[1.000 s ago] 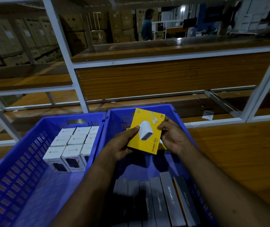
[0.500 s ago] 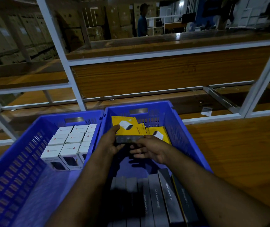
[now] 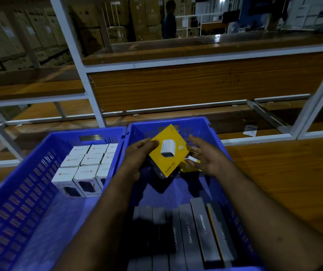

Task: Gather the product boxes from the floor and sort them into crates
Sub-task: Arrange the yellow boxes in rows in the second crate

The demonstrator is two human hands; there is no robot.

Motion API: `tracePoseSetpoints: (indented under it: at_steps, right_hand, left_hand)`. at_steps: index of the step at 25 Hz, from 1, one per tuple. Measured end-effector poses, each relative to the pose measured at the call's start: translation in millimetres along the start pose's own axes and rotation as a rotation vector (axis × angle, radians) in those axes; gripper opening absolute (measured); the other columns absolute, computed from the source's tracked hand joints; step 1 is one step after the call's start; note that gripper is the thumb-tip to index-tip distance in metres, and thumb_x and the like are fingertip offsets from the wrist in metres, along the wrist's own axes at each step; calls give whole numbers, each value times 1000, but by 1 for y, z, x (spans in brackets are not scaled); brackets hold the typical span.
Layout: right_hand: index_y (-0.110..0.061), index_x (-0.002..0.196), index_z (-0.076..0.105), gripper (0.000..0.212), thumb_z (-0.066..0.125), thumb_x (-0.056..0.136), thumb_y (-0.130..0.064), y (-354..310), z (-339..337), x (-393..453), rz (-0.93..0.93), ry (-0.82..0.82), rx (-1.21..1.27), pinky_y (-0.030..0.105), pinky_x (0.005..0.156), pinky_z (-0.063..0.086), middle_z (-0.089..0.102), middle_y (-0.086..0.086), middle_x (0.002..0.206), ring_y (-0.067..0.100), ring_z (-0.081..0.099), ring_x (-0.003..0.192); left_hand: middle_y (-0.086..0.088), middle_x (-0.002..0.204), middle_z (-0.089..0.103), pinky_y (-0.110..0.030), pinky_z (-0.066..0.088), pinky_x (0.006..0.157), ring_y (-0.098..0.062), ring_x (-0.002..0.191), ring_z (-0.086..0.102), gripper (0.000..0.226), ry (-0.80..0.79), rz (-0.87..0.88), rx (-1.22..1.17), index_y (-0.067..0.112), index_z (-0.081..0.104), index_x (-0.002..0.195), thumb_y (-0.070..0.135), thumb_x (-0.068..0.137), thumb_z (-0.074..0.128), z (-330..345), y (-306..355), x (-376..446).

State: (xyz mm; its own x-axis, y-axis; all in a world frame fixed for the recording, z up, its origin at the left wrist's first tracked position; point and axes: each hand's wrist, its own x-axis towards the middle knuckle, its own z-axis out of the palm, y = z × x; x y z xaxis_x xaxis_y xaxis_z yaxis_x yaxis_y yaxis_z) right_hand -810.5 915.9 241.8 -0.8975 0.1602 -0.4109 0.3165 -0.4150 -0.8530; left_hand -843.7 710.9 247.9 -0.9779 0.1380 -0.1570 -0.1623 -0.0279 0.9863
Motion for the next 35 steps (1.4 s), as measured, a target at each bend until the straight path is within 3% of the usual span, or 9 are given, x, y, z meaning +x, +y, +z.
tracePoseSetpoints:
  at_steps: [6,8,12,15,17,20,29,33,35]
  right_hand:
    - [-13,112,68,33,69,87,-35,3,-3,-4,46,-131,-155,39,75,58,70,17,107,25,67,82]
    - [-11,118,64,33,65,90,-28,3,1,-6,46,-192,-97,41,69,59,70,18,108,29,68,81]
    - [-13,127,54,29,53,99,-21,5,10,0,-32,-59,166,38,56,59,66,17,110,28,65,79]
    - [-6,124,55,27,49,99,-13,7,16,0,40,-34,401,40,78,57,64,18,111,26,63,85]
    - [-7,123,56,27,51,96,-10,11,17,-3,74,-46,332,41,83,54,65,16,110,26,63,90]
    - [-11,118,57,26,56,91,-11,14,17,-7,95,-40,216,38,65,60,67,13,103,25,65,87]
    - [-10,121,58,42,67,82,-24,14,17,-7,134,-20,139,28,55,58,64,13,108,24,62,95]
    - [-15,115,54,25,56,90,-18,28,16,-2,199,89,115,38,65,55,64,10,97,25,63,83]
    - [-12,112,48,17,50,95,-14,42,14,-2,293,173,188,41,74,53,57,15,94,29,59,81]
  left_hand:
    - [-21,102,75,-53,55,93,-40,99,70,61,-43,-115,-25,3,71,112,51,76,77,-6,2,5]
    - [-20,102,74,-51,56,92,-39,97,71,63,-62,-130,-34,5,71,111,58,76,74,-4,2,5]
    - [-4,85,72,-32,59,68,-20,82,69,56,-144,-185,-310,12,63,115,57,82,67,-7,4,7]
    - [-6,112,72,-32,60,78,-20,108,68,31,-206,-161,-253,13,65,114,37,96,60,5,1,2]
    - [-10,113,68,-31,60,76,-20,102,67,20,-216,-150,-139,13,62,109,28,97,59,14,-3,1]
    - [-17,114,68,-33,63,72,-24,95,69,19,-191,-183,-163,9,62,111,21,98,58,18,-5,0]
    - [-17,108,70,-32,63,66,-25,91,70,23,-173,-278,-248,5,61,112,24,100,55,12,-2,1]
    - [-16,99,66,-33,59,62,-22,80,64,17,-191,-209,75,6,63,109,12,99,50,18,-13,4]
    - [-15,82,56,-40,57,69,-23,67,56,11,-215,-182,289,7,58,93,8,99,49,27,-21,1]
